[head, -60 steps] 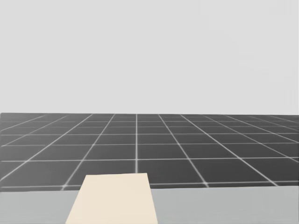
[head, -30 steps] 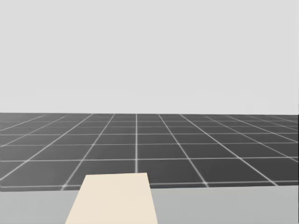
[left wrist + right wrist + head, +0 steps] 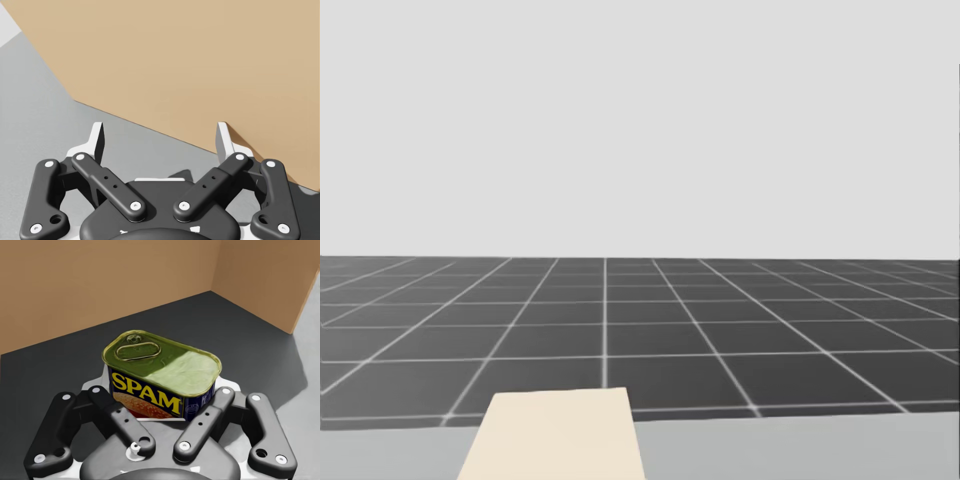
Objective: Retrieve the object from inside the box.
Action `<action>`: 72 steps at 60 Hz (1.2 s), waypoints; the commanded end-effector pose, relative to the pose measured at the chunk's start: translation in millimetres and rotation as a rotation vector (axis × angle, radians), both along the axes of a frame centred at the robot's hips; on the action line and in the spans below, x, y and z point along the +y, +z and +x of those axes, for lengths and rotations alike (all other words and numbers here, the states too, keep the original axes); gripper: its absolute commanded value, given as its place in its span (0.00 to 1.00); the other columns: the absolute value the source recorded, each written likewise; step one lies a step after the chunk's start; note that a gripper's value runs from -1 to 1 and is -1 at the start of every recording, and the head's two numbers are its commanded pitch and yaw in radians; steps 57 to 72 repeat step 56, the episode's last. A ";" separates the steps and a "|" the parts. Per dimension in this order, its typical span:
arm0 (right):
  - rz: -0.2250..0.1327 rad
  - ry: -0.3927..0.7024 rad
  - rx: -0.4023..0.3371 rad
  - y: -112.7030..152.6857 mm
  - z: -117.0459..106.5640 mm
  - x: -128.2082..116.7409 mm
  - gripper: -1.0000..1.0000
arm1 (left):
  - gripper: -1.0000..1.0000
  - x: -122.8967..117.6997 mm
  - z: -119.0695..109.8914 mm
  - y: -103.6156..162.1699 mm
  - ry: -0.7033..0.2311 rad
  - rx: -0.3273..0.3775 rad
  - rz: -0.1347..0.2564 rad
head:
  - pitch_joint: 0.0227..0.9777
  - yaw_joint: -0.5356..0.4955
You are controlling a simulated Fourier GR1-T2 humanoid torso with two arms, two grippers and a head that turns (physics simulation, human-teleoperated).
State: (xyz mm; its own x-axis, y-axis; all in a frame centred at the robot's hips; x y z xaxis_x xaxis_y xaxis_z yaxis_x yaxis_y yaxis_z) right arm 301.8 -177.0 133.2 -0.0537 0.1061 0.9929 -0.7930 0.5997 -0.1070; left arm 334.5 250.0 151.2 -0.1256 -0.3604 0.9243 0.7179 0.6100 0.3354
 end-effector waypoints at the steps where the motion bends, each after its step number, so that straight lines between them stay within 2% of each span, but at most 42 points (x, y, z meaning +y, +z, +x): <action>1: 0.043 -0.183 -0.108 26.6 6.9 -51.6 1.00 | 0.00 0.6 1.0 0.2 0.002 -0.002 -0.003 | 0.08 0.44; 9: 0.055 -0.246 -0.115 26.9 0.6 -80.4 1.00 | 0.00 0.9 1.2 0.2 0.003 -0.003 -0.003 | 0.08 0.44; 17: 0.079 -0.305 -0.140 36.3 6.0 -102.4 1.00 | 0.00 2.0 1.5 0.3 0.008 -0.003 -0.004 | 0.07 0.43; 26: 0.104 -0.387 -0.197 66.0 20.8 -132.3 1.00 | 0.00 3.7 2.0 1.1 0.015 -0.005 -0.008 | 0.07 0.43; 30: 0.113 -0.412 -0.235 88.4 26.9 -142.1 1.00 | 0.00 4.3 2.5 1.3 0.018 -0.005 -0.008 | 0.07 0.43; 37: 0.114 -0.439 -0.300 125.8 37.1 -147.2 1.00 | 0.00 5.3 2.7 1.8 0.021 -0.007 -0.008 | 0.06 0.43; 45: 0.120 -0.476 -0.339 164.3 52.2 -148.4 1.00 | 0.00 5.9 2.9 2.2 0.022 -0.008 -0.009 | 0.06 0.43; 52: 0.147 -0.557 -0.386 205.5 66.2 -149.9 1.00 | 0.00 6.6 3.4 2.3 0.025 -0.009 -0.010 | 0.07 0.43; 56: 0.166 -0.647 -0.465 240.8 73.2 -152.0 1.00 | 0.00 6.6 3.5 2.2 0.025 -0.008 -0.011 | 0.07 0.43; 72: 0.166 -0.647 -0.465 240.8 73.2 -152.0 1.00 | 0.00 6.6 3.5 2.2 0.025 -0.008 -0.011 | 0.07 0.43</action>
